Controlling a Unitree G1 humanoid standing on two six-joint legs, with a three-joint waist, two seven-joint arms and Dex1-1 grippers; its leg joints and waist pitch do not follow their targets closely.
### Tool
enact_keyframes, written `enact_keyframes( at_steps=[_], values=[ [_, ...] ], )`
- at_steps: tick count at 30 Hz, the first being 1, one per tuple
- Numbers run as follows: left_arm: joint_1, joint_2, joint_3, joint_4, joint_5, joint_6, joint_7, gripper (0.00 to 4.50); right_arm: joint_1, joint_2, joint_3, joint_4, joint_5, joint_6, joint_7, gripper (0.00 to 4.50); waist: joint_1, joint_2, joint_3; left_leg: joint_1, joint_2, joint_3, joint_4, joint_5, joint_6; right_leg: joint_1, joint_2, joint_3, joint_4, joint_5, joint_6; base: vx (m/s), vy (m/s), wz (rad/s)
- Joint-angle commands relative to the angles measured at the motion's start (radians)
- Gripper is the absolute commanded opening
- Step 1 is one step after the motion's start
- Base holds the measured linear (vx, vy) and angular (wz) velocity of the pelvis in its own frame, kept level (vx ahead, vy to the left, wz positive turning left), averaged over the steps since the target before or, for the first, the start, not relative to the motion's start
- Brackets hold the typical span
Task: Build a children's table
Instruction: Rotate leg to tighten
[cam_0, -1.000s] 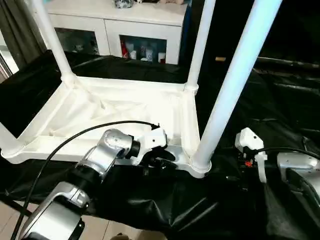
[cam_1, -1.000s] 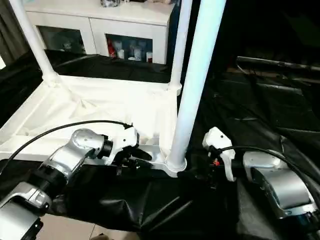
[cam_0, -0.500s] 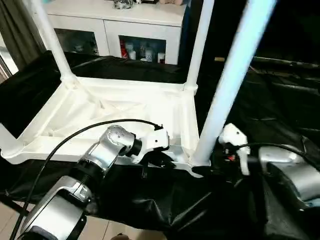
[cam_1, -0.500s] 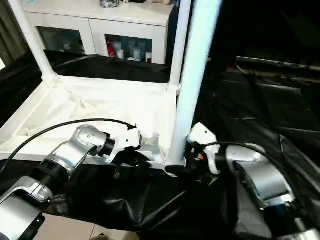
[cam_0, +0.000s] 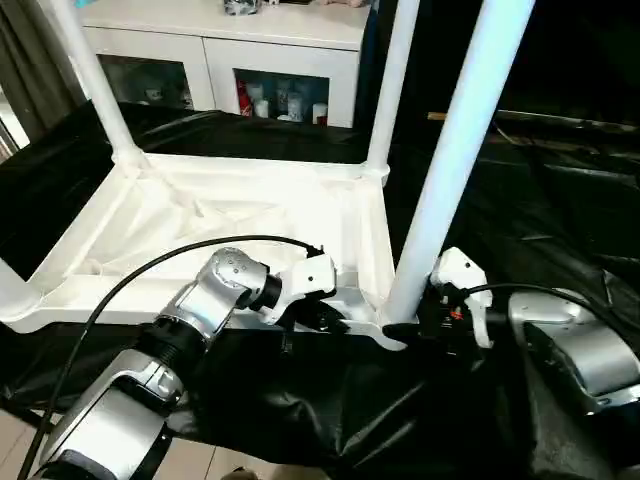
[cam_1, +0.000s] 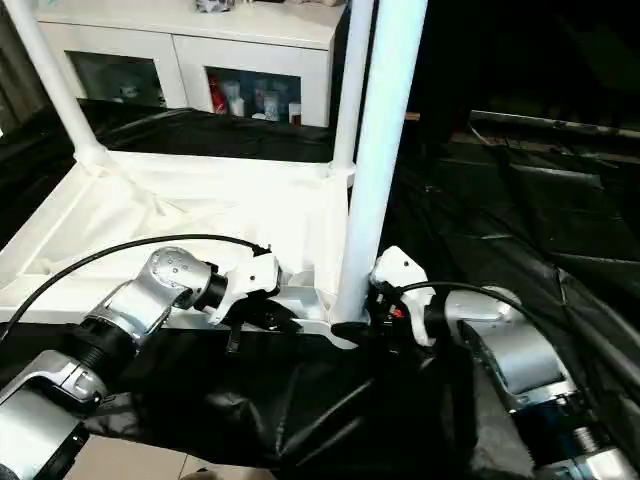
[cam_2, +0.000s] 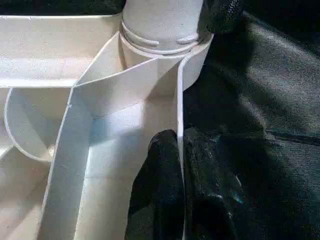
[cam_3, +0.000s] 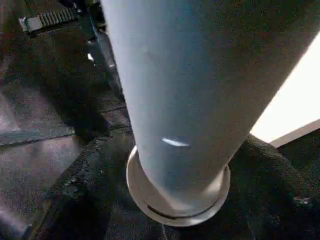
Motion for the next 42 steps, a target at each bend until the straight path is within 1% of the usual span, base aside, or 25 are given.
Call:
enact_keyframes(
  at_steps=[1,6,12,15,16,17,18,20,21,22,25,26,27,28,29,31,33,34,35,36,37,39,40,41,42],
  values=[
    [0.009,0.022,0.018,0.028,0.018,0.015,0.016,0.0,-0.024,0.016,0.008,0.018,-0.02,-0.016,-0.019,2.94,0.008,-0.014,-0.06,-0.004,0.01,-0.002,-0.075,-0.274,0.012,0.048,-0.059,0.03,-0.094,-0.428,-0.148,0.0,0.0,0.0],
    [0.017,0.034,0.025,0.022,0.014,0.02,0.012,0.0,-0.031,0.052,-0.007,0.046,-0.016,-0.027,-0.058,2.53,0.001,-0.015,-0.059,-0.004,0.01,-0.004,-0.077,-0.284,0.01,0.045,-0.059,0.03,-0.097,-0.47,-0.127,0.0,0.0,0.0],
    [0.023,0.033,0.058,0.03,0.003,0.039,0.054,0.0,-0.034,0.136,-0.05,0.102,0.007,-0.022,-0.146,2.13,-0.011,-0.015,-0.06,-0.006,0.01,-0.005,-0.079,-0.283,0.004,0.044,-0.058,0.029,-0.093,-0.442,-0.144,0.0,0.0,0.0],
    [0.017,0.014,0.081,0.05,0.007,0.045,0.13,0.0,-0.045,0.188,-0.068,0.146,-0.002,-0.025,-0.223,2.09,-0.016,-0.014,-0.06,-0.005,0.009,-0.004,-0.079,-0.283,-0.003,0.042,-0.057,0.029,-0.092,-0.426,-0.151,0.0,0.0,0.0],
    [0.0,-0.026,0.114,0.088,0.018,0.067,0.274,0.0,-0.072,0.277,-0.092,0.22,-0.025,-0.033,-0.365,2.07,-0.016,-0.014,-0.062,-0.004,0.008,-0.002,-0.078,-0.282,-0.005,0.041,-0.056,0.029,-0.092,-0.422,-0.151,0.0,0.0,0.0],
    [-0.007,-0.042,0.126,0.103,0.024,0.075,0.331,0.0,-0.083,0.312,-0.101,0.247,-0.033,-0.033,-0.421,2.05,-0.02,-0.018,-0.061,-0.004,0.01,-0.003,-0.079,-0.282,-0.01,0.039,-0.056,0.03,-0.091,-0.42,-0.155,0.0,0.0,0.0],
    [-0.009,-0.052,0.131,0.109,0.026,0.082,0.357,0.0,-0.089,0.331,-0.103,0.261,-0.04,-0.034,-0.452,2.04,-0.024,-0.014,-0.06,-0.005,0.005,-0.005,-0.08,-0.286,-0.023,0.04,-0.057,0.027,-0.091,-0.441,-0.153,0.0,0.0,0.0],
    [-0.019,-0.088,0.15,0.128,0.031,0.107,0.444,0.0,-0.111,0.397,-0.109,0.309,-0.068,-0.04,-0.558,2.04,-0.028,-0.016,-0.061,-0.006,0.006,-0.006,-0.082,-0.28,-0.033,0.042,-0.058,0.027,-0.093,-0.457,-0.14,0.0,0.0,0.0],
    [-0.024,-0.111,0.159,0.131,0.035,0.12,0.49,0.0,-0.125,0.434,-0.107,0.336,-0.088,-0.048,-0.622,2.04,-0.028,-0.024,-0.06,0.0,0.006,-0.002,-0.08,-0.284,-0.026,0.038,-0.056,0.029,-0.097,-0.457,-0.133,0.0,0.0,0.0],
    [-0.032,-0.148,0.169,0.134,0.038,0.135,0.548,0.0,-0.146,0.489,-0.097,0.376,-0.115,-0.062,-0.698,2.03,-0.027,-0.023,-0.06,-0.001,0.005,-0.003,-0.081,-0.279,-0.019,0.037,-0.058,0.031,-0.096,-0.455,-0.135,0.0,0.0,0.0],
    [-0.042,-0.182,0.172,0.137,0.043,0.141,0.592,0.0,-0.168,0.539,-0.069,0.408,-0.132,-0.074,-0.72,2.03,-0.027,-0.024,-0.06,-0.003,0.002,-0.002,-0.082,-0.278,-0.011,0.037,-0.057,0.031,-0.099,-0.465,-0.12,0.0,0.0,0.0],
    [-0.044,-0.19,0.169,0.135,0.045,0.138,0.59,0.0,-0.174,0.548,-0.059,0.414,-0.135,-0.08,-0.71,2.03,-0.027,-0.03,-0.06,-0.004,0.001,-0.001,-0.081,-0.279,-0.006,0.038,-0.057,0.03,-0.102,-0.475,-0.113,0.0,0.0,0.0],
    [-0.044,-0.198,0.168,0.13,0.043,0.132,0.577,0.0,-0.177,0.557,-0.047,0.413,-0.131,-0.098,-0.667,2.03,-0.024,-0.028,-0.059,-0.004,0.002,-0.002,-0.082,-0.282,0.0,0.038,-0.058,0.031,-0.104,-0.49,-0.1,0.0,0.0,0.0],
    [-0.044,-0.2,0.168,0.129,0.043,0.129,0.572,0.0,-0.178,0.561,-0.048,0.414,-0.13,-0.107,-0.655,2.03,-0.023,-0.026,-0.059,-0.005,0.003,-0.003,-0.084,-0.284,0.002,0.037,-0.059,0.031,-0.104,-0.494,-0.093,0.0,0.0,0.0],
    [-0.04,-0.195,0.165,0.122,0.044,0.125,0.553,0.0,-0.177,0.559,-0.056,0.408,-0.119,-0.11,-0.635,2.03,-0.024,-0.029,-0.06,-0.004,0.004,-0.004,-0.085,-0.285,0.004,0.037,-0.058,0.03,-0.103,-0.493,-0.09,0.0,0.0,0.0],
    [-0.028,-0.178,0.156,0.107,0.044,0.108,0.507,0.0,-0.177,0.544,-0.064,0.397,-0.105,-0.116,-0.6,2.55,-0.023,-0.029,-0.059,-0.005,0.003,-0.003,-0.085,-0.293,0.008,0.036,-0.058,0.031,-0.106,-0.503,-0.085,0.0,0.0,0.0],
    [-0.009,-0.149,0.142,0.085,0.043,0.076,0.442,0.0,-0.178,0.512,-0.069,0.385,-0.095,-0.118,-0.553,2.71,-0.021,-0.03,-0.062,-0.007,0.005,-0.004,-0.086,-0.279,0.01,0.039,-0.059,0.031,-0.102,-0.481,-0.087,0.0,0.0,0.0],
    [0.002,-0.132,0.135,0.073,0.042,0.065,0.409,0.0,-0.18,0.489,-0.07,0.378,-0.089,-0.116,-0.52,2.78,-0.023,-0.031,-0.065,-0.015,0.006,-0.006,-0.087,-0.264,0.017,0.046,-0.061,0.032,-0.098,-0.452,-0.091,0.0,0.0,0.0],
    [0.008,-0.12,0.135,0.065,0.041,0.071,0.392,0.0,-0.179,0.465,-0.064,0.37,-0.088,-0.111,-0.486,2.88,-0.023,-0.027,-0.067,-0.016,0.007,-0.006,-0.087,-0.252,0.017,0.048,-0.061,0.032,-0.093,-0.424,-0.097,0.0,0.0,0.0],
    [0.018,-0.103,0.131,0.055,0.038,0.062,0.359,0.0,-0.176,0.431,-0.054,0.352,-0.085,-0.107,-0.436,2.88,-0.023,-0.028,-0.067,-0.012,0.007,-0.001,-0.084,-0.235,0.022,0.044,-0.056,0.033,-0.091,-0.37,-0.114,0.0,0.0,0.0],
    [0.029,-0.081,0.125,0.044,0.035,0.05,0.314,0.0,-0.168,0.381,-0.039,0.325,-0.082,-0.109,-0.366,3.05,-0.021,-0.031,-0.068,-0.01,0.006,0.002,-0.08,-0.222,0.029,0.046,-0.055,0.033,-0.087,-0.332,-0.132,0.0,0.0,0.0],
    [0.045,-0.057,0.118,0.032,0.029,0.014,0.257,0.0,-0.156,0.334,-0.038,0.294,-0.07,-0.114,-0.3,3.05,-0.015,-0.031,-0.069,-0.012,0.007,0.004,-0.078,-0.197,0.04,0.05,-0.055,0.034,-0.083,-0.289,-0.145,0.0,0.0,0.0],
    [0.056,-0.043,0.115,0.018,0.018,0.01,0.212,0.0,-0.15,0.305,-0.037,0.278,-0.069,-0.12,-0.265,3.05,-0.013,-0.028,-0.069,-0.011,0.008,0.006,-0.078,-0.189,0.042,0.049,-0.055,0.035,-0.082,-0.271,-0.154,0.0,0.0,0.0],
    [0.064,-0.034,0.113,0.009,0.01,0.015,0.182,0.0,-0.146,0.285,-0.038,0.268,-0.068,-0.12,-0.236,3.05,-0.011,-0.027,-0.07,-0.011,0.008,0.005,-0.078,-0.175,0.04,0.053,-0.054,0.034,-0.077,-0.249,-0.161,0.0,0.0,0.0],
    [0.064,-0.034,0.113,0.009,0.01,0.015,0.182,0.0,-0.146,0.285,-0.038,0.268,-0.068,-0.12,-0.236,3.05,-0.011,-0.026,-0.071,-0.01,0.008,0.006,-0.077,-0.173,0.043,0.05,-0.055,0.034,-0.077,-0.238,-0.168,0.0,0.0,0.0]
  ],
)
